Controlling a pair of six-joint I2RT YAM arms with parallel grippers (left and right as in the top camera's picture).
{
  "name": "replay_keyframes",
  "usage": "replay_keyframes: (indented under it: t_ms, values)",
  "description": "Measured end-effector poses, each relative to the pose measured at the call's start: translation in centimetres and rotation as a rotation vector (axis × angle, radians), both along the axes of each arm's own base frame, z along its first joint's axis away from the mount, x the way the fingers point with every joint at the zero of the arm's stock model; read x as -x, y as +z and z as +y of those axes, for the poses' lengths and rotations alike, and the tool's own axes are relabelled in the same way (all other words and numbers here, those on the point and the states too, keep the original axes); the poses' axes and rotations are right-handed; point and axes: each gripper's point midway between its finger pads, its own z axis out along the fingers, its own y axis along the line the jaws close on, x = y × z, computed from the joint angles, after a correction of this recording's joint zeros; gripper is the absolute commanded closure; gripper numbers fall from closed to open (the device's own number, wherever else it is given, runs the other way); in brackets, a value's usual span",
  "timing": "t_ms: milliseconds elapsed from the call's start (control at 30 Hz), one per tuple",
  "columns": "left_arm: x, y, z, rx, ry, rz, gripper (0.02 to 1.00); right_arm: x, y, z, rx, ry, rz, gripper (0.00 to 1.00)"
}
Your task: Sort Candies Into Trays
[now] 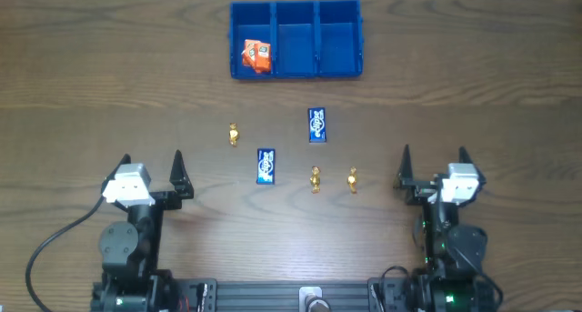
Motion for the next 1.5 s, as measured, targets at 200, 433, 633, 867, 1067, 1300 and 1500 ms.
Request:
replay_keyframes:
  t_ms: [200,433,633,867,1067,1300,1500]
  values:
    - [0.0,0.0,0.0,0.000,0.000,-0.001,0.020,-2.4,3.1,2.3,-0.149,0.114,0.224,0.003]
    - [0.0,0.0,0.0,0.000,-0.001,0.000,0.023,-8.4,4.9,11.3,-0.181,0.318,0.689,0.003]
    - [0.0,0.0,0.0,-0.001,0.000,0.000,0.020,-8.9,-0.3,24.8,-0.056,0.409,1.081,0.003]
    - [0.0,0.0,0.0,0.000,0.000,0.000,0.020,-4.6,-10.4,31.4,-0.004,0.257,1.366,0.003]
    - [0.0,0.0,0.0,0.000,0.000,0.000,0.020,-1.3,-16.2,31.8,0.003,0.078,1.496,0.029]
    - [0.0,0.0,0.0,-0.001,0.000,0.000,0.020,-1.8,-17.1,31.3,-0.022,-0.002,1.478,0.183]
    - [0.0,0.0,0.0,-0.001,0.000,0.000,0.020,-2.1,-17.8,31.1,-0.029,-0.025,1.474,0.698]
